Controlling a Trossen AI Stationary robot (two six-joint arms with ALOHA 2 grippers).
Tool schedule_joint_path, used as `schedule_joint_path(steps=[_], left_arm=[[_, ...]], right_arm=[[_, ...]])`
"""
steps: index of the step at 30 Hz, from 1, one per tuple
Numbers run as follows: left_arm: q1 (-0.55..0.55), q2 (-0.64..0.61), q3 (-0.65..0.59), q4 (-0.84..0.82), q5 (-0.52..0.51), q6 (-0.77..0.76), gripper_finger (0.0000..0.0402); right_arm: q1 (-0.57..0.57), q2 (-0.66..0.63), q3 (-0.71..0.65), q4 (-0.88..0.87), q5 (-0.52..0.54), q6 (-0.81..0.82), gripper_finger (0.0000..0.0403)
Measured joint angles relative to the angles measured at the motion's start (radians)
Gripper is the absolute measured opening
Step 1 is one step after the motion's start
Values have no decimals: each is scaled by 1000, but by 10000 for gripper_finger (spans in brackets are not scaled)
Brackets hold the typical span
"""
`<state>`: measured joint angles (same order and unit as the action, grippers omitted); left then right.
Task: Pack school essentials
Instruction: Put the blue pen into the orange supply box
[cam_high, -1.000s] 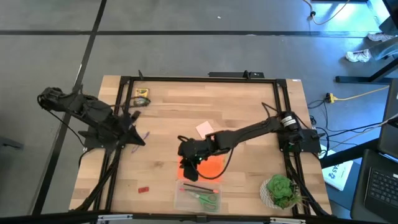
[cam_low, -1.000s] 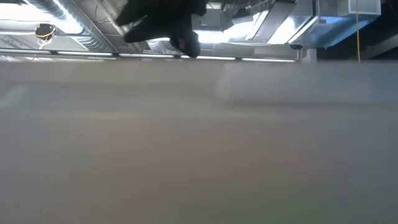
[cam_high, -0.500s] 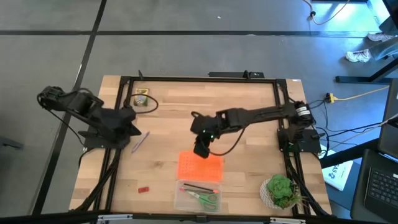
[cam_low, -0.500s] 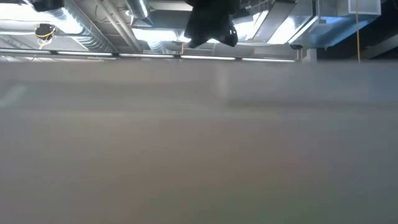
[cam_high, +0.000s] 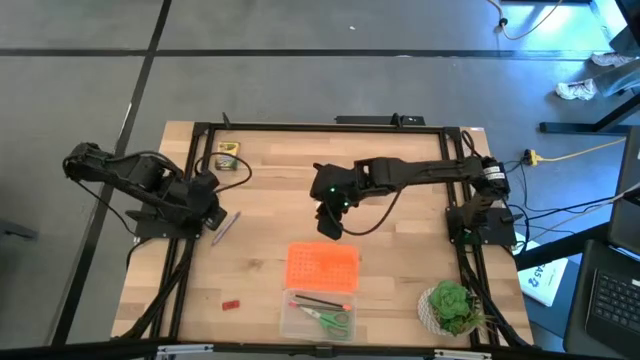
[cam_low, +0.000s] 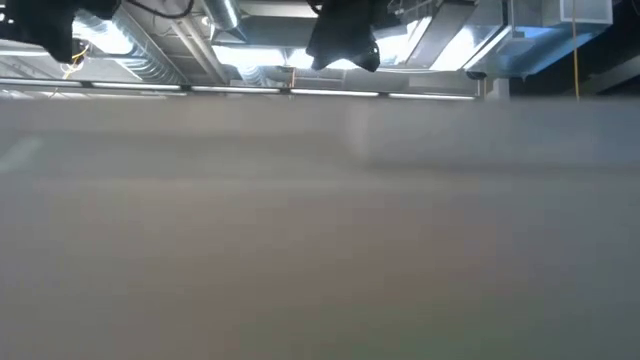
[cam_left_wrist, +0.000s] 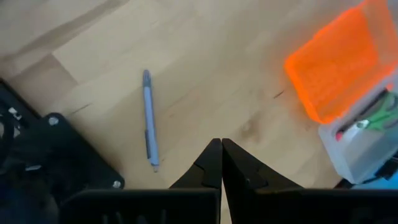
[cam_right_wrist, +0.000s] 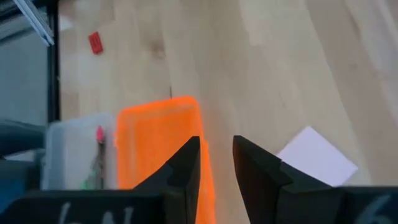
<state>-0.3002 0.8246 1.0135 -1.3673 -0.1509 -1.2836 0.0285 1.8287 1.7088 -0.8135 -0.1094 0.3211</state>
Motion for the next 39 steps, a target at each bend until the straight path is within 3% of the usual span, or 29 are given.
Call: schedule_joint_path(steps=[9, 25, 32, 39], left_arm=[[43, 8, -98, 151, 19, -24, 0], [68, 8, -165, 158, 45, -69, 2], [94, 8, -164, 157, 38, -21, 41], [142, 14, -164, 158, -46, -49, 69]], right_arm=[[-6, -27, 0, -48, -29, -101, 97], [1, -27, 0, -41, -49, -124, 97], [1, -27, 0, -27, -49, -124, 97], [1, -27, 0, -12, -49, -124, 97]])
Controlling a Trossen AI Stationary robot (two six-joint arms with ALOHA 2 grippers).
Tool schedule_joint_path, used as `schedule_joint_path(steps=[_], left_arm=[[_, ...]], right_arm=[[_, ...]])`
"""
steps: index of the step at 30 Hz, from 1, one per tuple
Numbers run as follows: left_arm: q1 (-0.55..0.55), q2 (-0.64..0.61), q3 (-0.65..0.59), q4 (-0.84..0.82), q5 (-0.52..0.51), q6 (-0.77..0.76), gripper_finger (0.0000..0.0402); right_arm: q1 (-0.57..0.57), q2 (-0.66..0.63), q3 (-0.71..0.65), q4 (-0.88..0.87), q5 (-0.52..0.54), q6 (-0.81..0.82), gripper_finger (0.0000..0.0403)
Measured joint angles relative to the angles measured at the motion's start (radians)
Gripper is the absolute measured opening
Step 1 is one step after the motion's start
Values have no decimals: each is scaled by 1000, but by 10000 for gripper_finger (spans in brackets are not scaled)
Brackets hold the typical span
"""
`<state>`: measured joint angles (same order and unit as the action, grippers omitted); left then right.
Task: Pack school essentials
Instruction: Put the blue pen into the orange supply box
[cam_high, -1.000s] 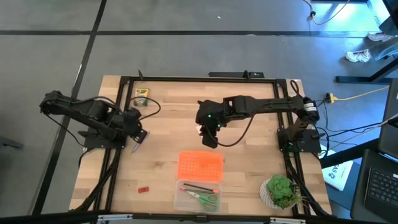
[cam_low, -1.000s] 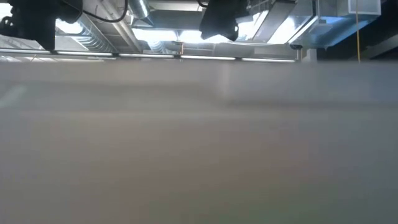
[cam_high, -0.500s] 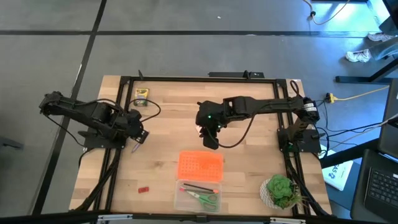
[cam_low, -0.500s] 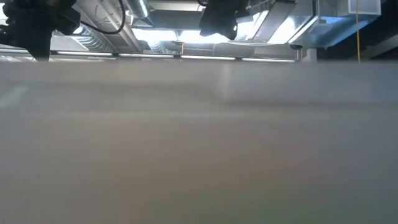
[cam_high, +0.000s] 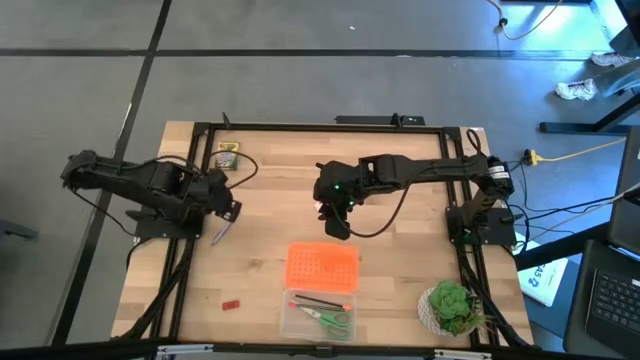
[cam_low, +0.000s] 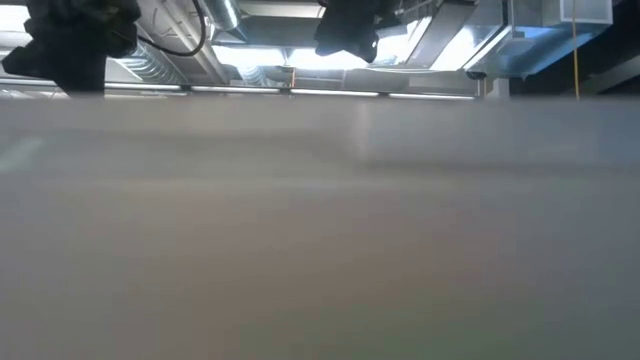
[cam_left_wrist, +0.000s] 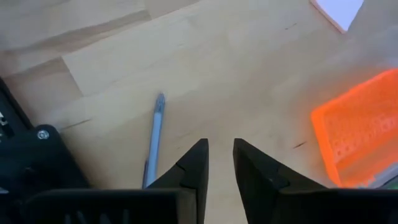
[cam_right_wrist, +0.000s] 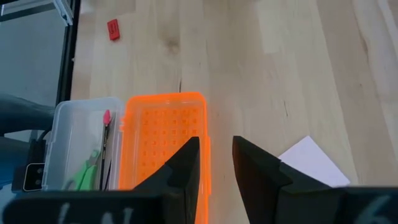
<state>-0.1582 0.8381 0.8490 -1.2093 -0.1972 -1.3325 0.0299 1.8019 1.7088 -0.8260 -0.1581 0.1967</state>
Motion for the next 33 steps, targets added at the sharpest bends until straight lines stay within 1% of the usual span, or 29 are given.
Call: schedule_joint_path(steps=[7, 11, 16, 20, 26, 31, 33], left_arm=[[15, 2, 0, 0, -3, 29, 65], [35, 22, 1, -9, 18, 59, 65], [88, 61, -31, -11, 47, 60, 64], [134, 79, -73, 6, 99, 60, 64], [164, 85, -113, 70, 114, 61, 64], [169, 85, -114, 70, 112, 66, 64], [169, 85, -114, 71, 111, 98, 64]], right_arm=[[0, 0, 0, -1, 7, -3, 97], [-5, 0, 0, 1, 0, -47, 97], [-39, 0, 0, 11, -84, -97, 97], [-64, 0, 0, 23, -149, -128, 97], [-74, 1, 0, 22, -160, -195, 97], [-74, 1, 0, 23, -211, -257, 97], [-74, 1, 0, 30, -207, -279, 97]])
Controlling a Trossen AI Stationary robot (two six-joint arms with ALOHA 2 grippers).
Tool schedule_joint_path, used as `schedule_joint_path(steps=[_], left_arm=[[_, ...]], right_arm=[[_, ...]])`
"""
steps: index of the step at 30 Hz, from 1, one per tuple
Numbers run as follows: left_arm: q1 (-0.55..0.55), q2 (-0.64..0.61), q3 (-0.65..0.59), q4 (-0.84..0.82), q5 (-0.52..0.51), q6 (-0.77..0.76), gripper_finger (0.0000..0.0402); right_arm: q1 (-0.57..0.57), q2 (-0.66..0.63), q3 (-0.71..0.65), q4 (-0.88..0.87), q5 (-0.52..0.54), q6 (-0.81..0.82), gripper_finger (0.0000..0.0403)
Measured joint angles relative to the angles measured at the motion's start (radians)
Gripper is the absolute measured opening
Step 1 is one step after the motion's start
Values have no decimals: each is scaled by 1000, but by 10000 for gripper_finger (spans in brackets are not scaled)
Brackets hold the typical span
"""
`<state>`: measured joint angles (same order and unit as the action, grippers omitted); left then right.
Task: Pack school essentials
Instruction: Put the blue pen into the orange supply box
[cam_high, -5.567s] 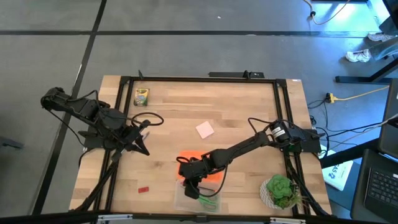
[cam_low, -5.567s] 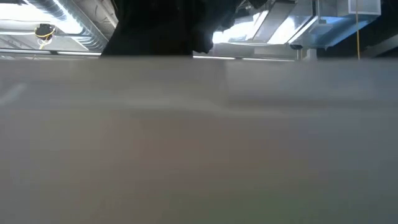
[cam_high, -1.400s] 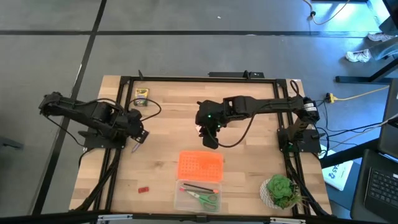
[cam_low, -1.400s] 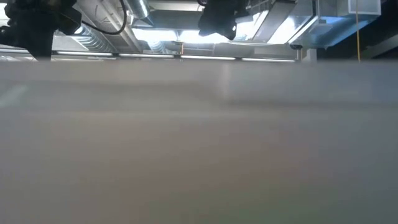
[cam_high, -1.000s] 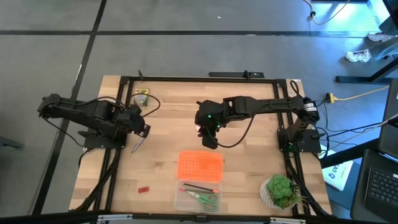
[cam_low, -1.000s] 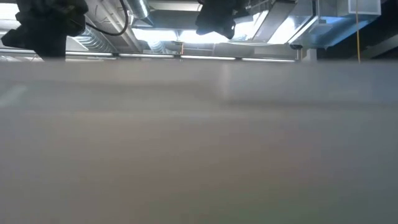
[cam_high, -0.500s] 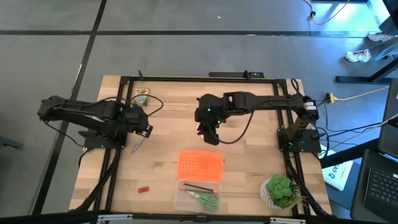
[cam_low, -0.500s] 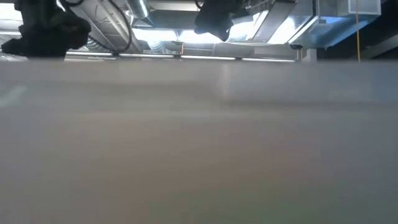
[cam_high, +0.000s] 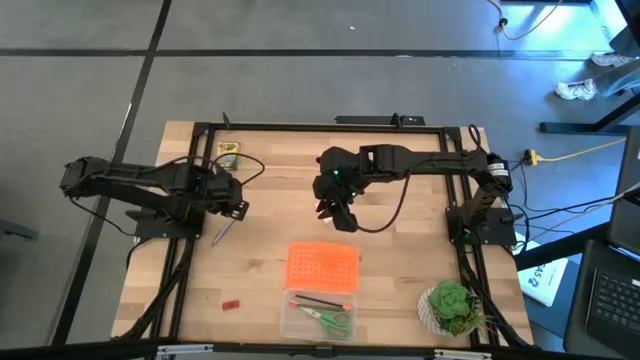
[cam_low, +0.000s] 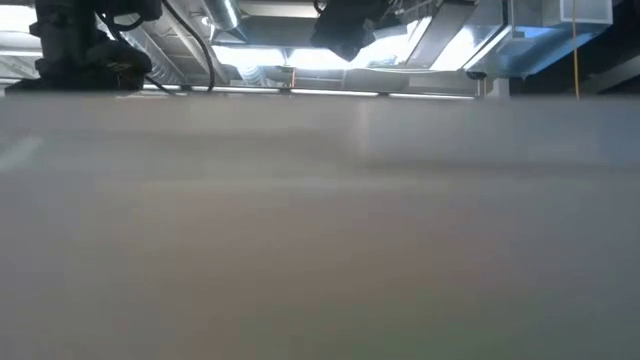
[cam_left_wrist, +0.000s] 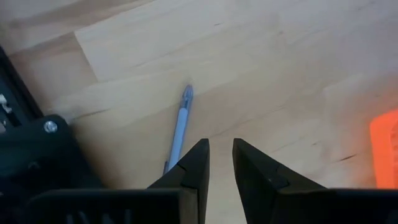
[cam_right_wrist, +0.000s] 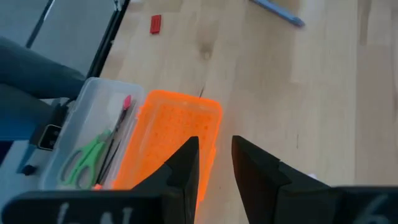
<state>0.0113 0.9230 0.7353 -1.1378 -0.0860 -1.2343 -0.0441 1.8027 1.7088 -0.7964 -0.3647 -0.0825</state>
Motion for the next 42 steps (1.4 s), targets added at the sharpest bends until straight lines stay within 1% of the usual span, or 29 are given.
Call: schedule_joint_path(steps=[6, 17, 21, 23, 31, 35, 42], left_arm=[[0, 0, 0, 4, -1, 34, 64], [0, 0, 0, 4, 6, 35, 64], [0, 1, 0, 6, 32, 82, 64], [-1, 7, 0, 11, 50, 97, 64], [2, 59, -1, -5, 52, 119, 67], [16, 74, -1, 8, 52, 120, 88], [24, 72, -6, 3, 53, 156, 169]], right_arm=[[0, 0, 0, 15, 49, 2, 97], [0, 0, 0, 21, 49, -1, 97], [0, 0, 0, 22, 49, -2, 97], [0, 0, 0, 22, 50, 0, 97], [0, 0, 0, 25, 50, -3, 97], [0, 0, 0, 29, 50, -2, 97], [0, 0, 0, 33, 50, -2, 97]])
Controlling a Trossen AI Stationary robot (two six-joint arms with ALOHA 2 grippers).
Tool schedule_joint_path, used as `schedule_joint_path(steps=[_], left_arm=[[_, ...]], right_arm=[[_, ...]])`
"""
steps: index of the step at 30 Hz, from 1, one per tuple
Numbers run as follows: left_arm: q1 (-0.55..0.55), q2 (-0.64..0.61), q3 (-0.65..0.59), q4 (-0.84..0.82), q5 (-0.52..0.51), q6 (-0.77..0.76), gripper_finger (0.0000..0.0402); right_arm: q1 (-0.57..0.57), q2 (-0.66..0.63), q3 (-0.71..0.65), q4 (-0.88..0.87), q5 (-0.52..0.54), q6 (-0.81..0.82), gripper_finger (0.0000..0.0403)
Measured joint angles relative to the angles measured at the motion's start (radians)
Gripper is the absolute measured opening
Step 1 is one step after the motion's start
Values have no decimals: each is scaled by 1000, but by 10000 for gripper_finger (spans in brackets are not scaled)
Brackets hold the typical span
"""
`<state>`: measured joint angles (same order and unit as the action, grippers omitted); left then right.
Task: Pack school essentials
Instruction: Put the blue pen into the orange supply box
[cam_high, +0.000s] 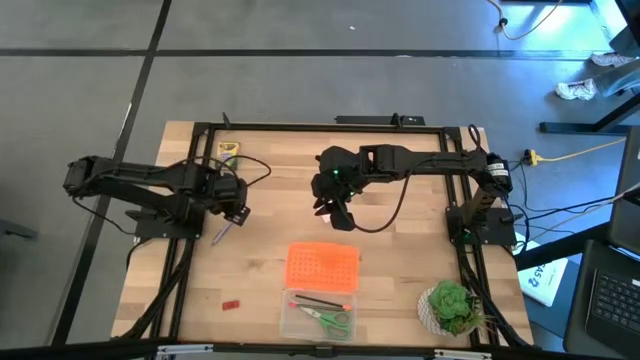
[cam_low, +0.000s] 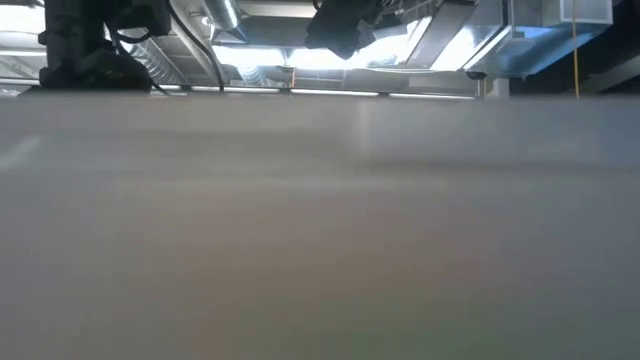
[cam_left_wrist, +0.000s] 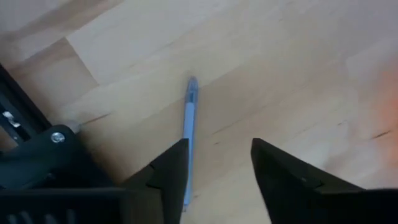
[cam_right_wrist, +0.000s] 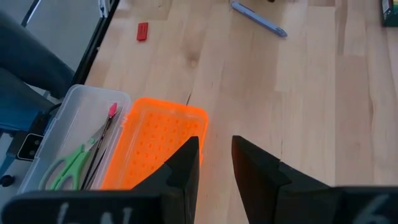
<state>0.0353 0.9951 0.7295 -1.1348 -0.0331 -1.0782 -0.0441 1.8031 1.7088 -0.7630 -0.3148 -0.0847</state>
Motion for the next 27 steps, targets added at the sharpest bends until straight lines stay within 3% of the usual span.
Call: schedule_joint_path(steps=[6, 21, 27], left_arm=[[11, 1, -87, 69, 16, 46, 206], [32, 4, -251, 246, 28, 87, 208], [32, 65, -282, 290, 20, 88, 208]], right_arm=[[0, 0, 0, 4, 0, 0, 97], [0, 0, 0, 4, 0, 1, 97], [0, 0, 0, 4, 0, 1, 97]])
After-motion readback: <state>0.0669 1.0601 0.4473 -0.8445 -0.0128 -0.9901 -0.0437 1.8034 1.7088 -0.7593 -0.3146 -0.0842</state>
